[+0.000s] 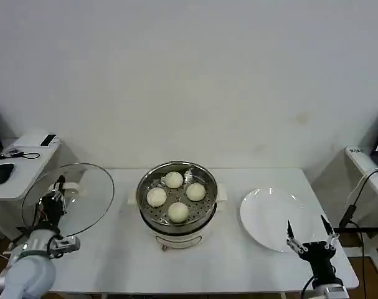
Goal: Take steamed baozi put them in steamer then cover it.
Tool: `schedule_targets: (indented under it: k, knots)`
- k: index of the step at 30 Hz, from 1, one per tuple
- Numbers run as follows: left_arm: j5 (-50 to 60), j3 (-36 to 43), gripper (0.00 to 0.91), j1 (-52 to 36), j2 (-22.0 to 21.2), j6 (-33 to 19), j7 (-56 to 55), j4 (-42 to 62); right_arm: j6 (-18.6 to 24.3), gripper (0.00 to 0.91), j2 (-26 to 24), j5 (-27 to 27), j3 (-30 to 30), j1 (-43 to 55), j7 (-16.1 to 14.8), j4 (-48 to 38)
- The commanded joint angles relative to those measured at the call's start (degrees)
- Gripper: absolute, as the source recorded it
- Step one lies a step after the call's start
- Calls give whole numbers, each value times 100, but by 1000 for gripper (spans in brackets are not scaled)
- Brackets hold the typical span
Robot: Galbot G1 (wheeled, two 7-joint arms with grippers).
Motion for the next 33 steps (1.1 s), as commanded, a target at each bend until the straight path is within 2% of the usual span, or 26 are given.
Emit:
schedule_targets:
  k: [1, 8, 11, 22, 33]
  knots:
    - [-41, 1902, 0, -1174, 603, 1125, 432, -358, 64, 907, 124, -370, -224, 47, 7, -70]
    - [-180, 3565, 0, -2775, 198, 1660, 497, 41, 13, 907, 330, -697, -370, 91, -41, 18]
    - [-88, 3964, 0, -3094, -18, 1778, 560, 197, -25, 907, 428, -829, -416, 134, -59, 137]
    - [912, 4427, 0, -3306, -991, 1998, 1162, 667, 18, 907, 559, -996, -528, 137, -57, 86]
    - [982, 4585, 0, -3314, -1095, 1999, 1240, 754, 84, 907, 624, -1132, -592, 115, -58, 3]
